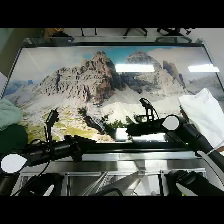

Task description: Fold the shirts.

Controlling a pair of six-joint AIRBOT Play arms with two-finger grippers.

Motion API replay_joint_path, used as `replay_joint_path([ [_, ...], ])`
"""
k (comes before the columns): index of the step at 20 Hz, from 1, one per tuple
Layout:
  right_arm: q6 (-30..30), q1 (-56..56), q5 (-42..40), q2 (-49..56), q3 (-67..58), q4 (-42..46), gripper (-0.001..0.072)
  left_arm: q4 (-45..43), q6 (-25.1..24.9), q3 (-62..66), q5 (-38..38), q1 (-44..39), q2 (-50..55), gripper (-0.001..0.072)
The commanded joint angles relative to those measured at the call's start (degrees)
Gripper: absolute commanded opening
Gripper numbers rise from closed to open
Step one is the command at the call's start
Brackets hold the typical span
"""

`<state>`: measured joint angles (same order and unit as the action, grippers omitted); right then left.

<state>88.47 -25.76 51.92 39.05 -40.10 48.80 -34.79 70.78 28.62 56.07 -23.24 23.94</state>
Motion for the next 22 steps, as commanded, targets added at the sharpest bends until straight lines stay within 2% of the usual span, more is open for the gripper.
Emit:
replay_joint_path([
  [1, 0.02, -0.02, -0.04, -0.07, 0.04, -0.02, 0.0016, -0.04, 0.22, -0.02, -0.76, -0.04, -0.13, 0.0015],
  [6, 0.02, -0.04, -0.04, -0.07, 0.04, -0.02, 0.0016, -0.46, 0.22, -0.02, -1.31, -0.04, -0.13, 0.0015],
  [8, 0.02, -0.04, -0.04, -0.07, 0.04, -0.02, 0.0016, -4.50, 0.26, 0.00, -4.44, -0.02, -0.13, 0.0015],
  [10, 0.02, -0.04, -0.04, -0.07, 0.04, 0.00, 0.0016, -13.57, 3.45, 1.11, -6.29, 0.39, -0.09, 0.0015],
  [13, 0.02, -0.04, -0.04, -0.07, 0.04, -0.02, 0.0016, -36.15, 13.44, 7.58, -3.08, 5.86, 0.94, 0.0018],
  [14, 0.02, -0.04, -0.04, -0.07, 0.04, -0.02, 0.0016, -42.47, 15.37, 11.04, -1.20, 9.42, 2.43, 0.0093],
  [15, 0.02, -0.04, -0.04, -0.07, 0.04, -0.02, 0.0016, -46.29, 15.67, 14.43, 0.44, 13.33, 4.39, 0.0510],
  [16, 0.02, -0.02, -0.04, -0.07, 0.04, -0.02, 0.0016, -49.20, 15.69, 18.08, 1.38, 18.14, 6.99, 0.0688],
  [18, 0.02, -0.02, -0.04, -0.07, 0.04, 0.00, 0.0016, -52.37, 15.17, 24.41, 1.07, 27.91, 12.83, 0.0687],
  [22, 0.02, -0.02, -2.01, -0.04, 0.04, 0.00, 0.0016, -52.68, 5.27, 35.04, -3.13, 45.03, 28.35, 0.0687],
])
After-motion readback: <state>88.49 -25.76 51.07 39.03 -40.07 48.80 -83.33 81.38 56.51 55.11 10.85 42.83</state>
